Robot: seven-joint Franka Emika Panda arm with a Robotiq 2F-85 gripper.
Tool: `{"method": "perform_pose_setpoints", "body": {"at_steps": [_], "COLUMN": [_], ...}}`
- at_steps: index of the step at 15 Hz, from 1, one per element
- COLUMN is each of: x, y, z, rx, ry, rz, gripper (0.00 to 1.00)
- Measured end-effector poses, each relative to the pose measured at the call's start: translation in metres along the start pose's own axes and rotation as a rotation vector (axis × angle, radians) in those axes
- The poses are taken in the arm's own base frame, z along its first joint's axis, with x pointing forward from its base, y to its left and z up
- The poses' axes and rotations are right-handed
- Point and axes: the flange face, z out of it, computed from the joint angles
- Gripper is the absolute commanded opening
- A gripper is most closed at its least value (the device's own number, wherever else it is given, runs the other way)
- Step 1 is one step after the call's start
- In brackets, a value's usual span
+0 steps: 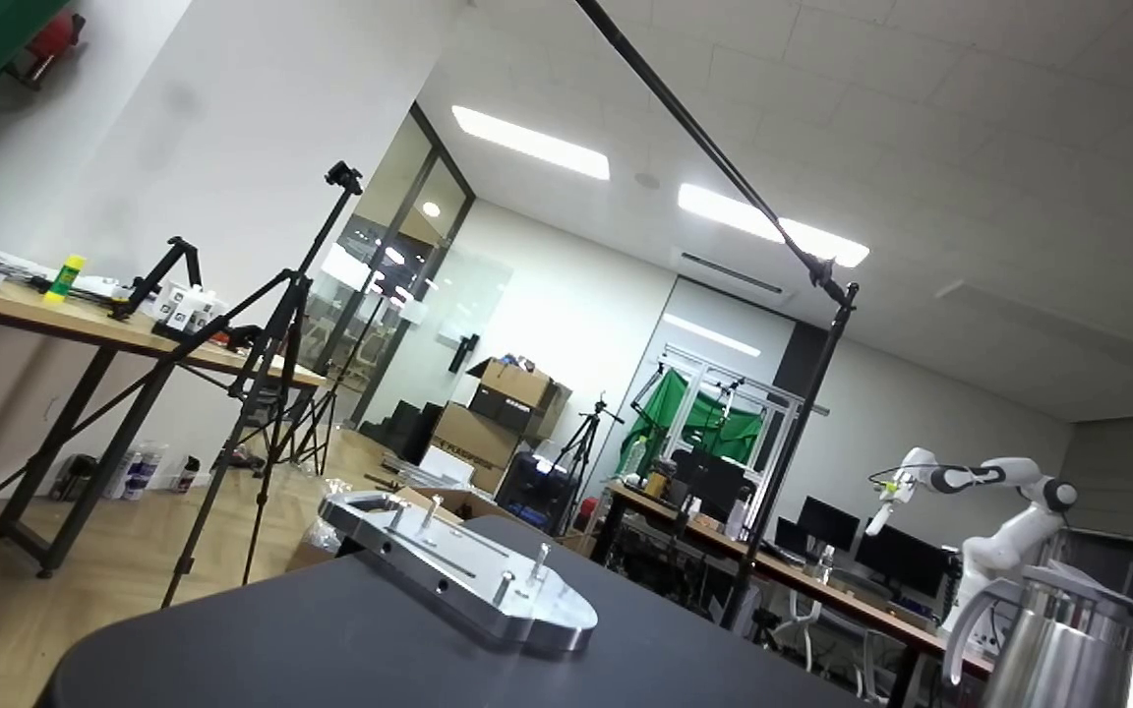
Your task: Close the lid at the top of the thermos flask
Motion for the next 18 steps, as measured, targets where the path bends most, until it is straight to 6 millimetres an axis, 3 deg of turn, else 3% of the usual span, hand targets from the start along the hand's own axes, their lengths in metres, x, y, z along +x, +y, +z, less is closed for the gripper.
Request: {"method": "perform_pose_setpoints", "body": {"at_steps": [18], "x": [0.0063], "y": [-0.0069], "z": [0.0021], "rx": [-0.016], "ry": [0.029], "rz": [-0.028], "gripper": [0.00]}}
